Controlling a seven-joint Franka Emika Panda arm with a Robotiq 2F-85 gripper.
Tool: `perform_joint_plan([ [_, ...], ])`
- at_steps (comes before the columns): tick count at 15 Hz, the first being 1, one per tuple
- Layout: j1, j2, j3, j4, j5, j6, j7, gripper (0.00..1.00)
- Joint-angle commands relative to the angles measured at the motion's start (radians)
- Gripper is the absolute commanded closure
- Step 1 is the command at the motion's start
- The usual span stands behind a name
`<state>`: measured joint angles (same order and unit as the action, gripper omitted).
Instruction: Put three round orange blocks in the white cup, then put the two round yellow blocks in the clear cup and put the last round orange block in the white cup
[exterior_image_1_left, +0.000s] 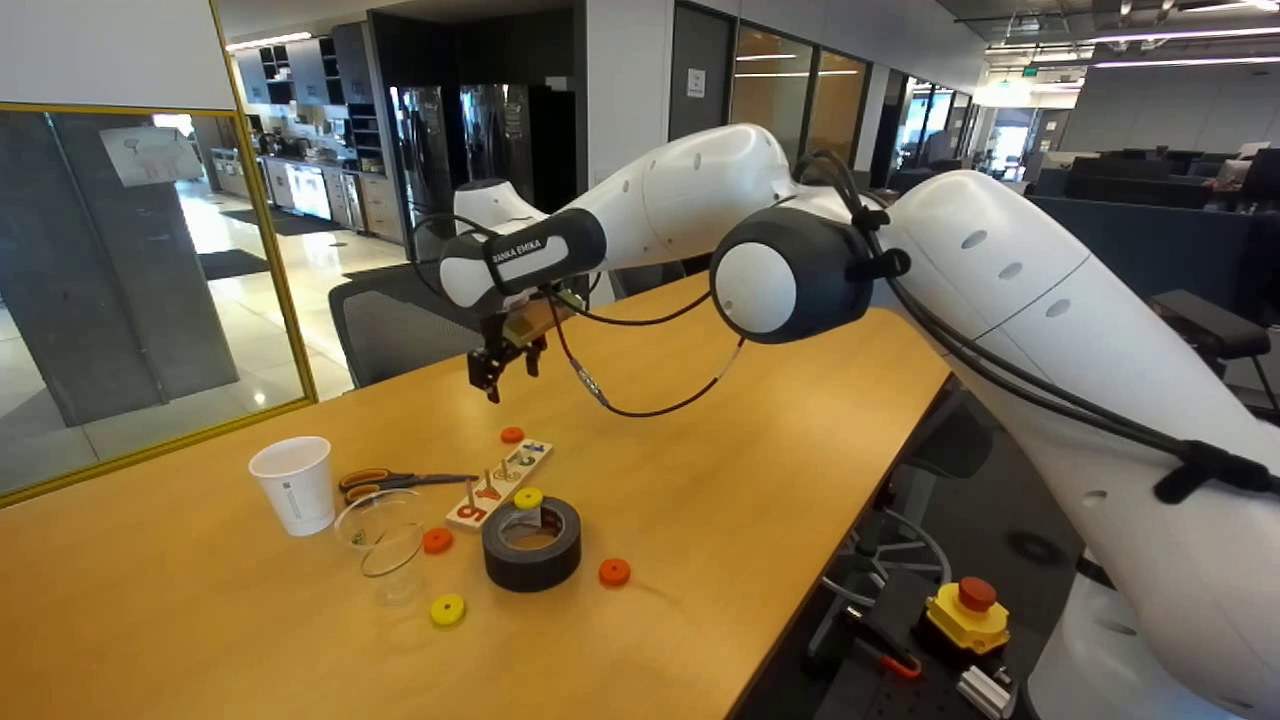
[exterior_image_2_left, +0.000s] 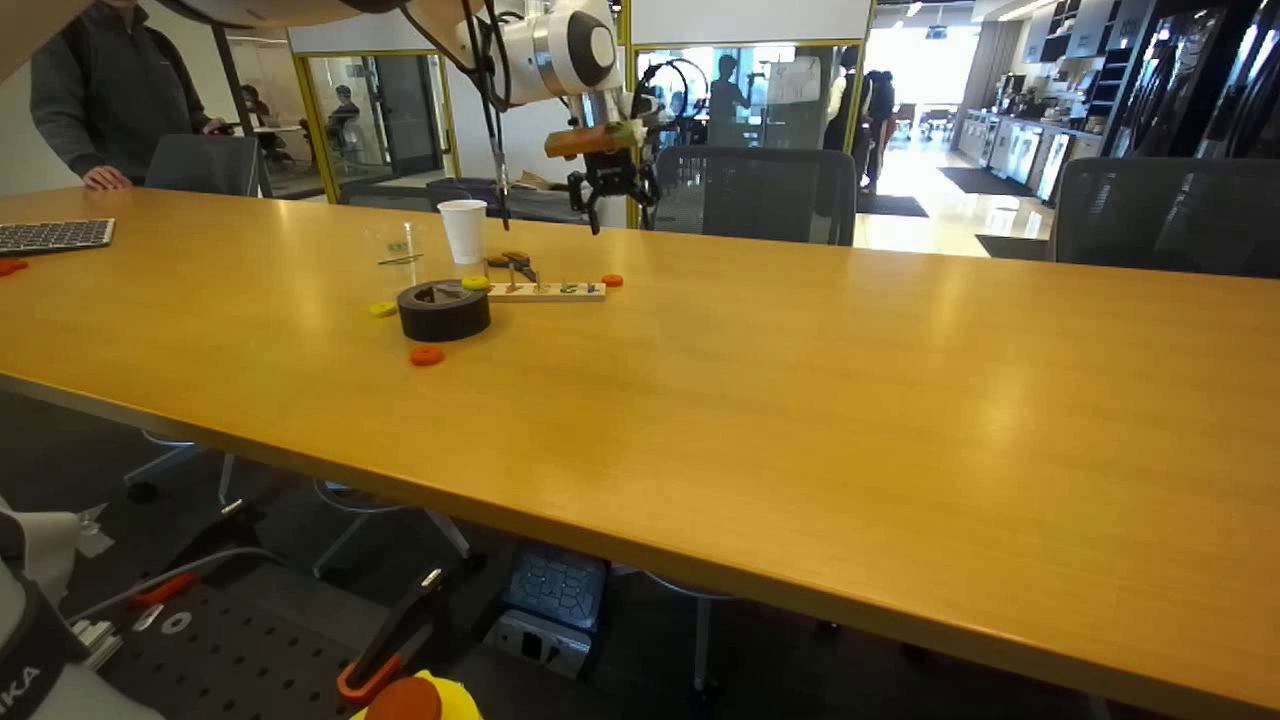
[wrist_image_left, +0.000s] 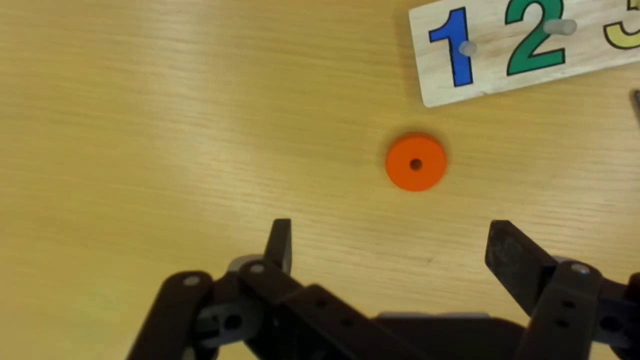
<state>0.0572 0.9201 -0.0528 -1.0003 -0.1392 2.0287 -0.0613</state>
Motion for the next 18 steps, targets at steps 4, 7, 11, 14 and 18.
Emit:
perform_joint_plan([
  [4, -0.075, -0.02, 0.073, -0.08, 0.095, -0.003, -0.048, 0.0],
  [7, -0.084, -0.011, 0.088, -0.092, 0.116, -0.008, -0.064, 0.0],
  [11, -0.08, 0.008, 0.095, -0.096, 0.114, 0.002, -0.077, 0.0],
  [14, -0.08, 0.029, 0.104, -0.089, 0.115, 0.009, -0.091, 0.0],
  [18, -0.08, 0.052, 0.113, -0.078, 0.118, 0.02, -0.103, 0.0],
])
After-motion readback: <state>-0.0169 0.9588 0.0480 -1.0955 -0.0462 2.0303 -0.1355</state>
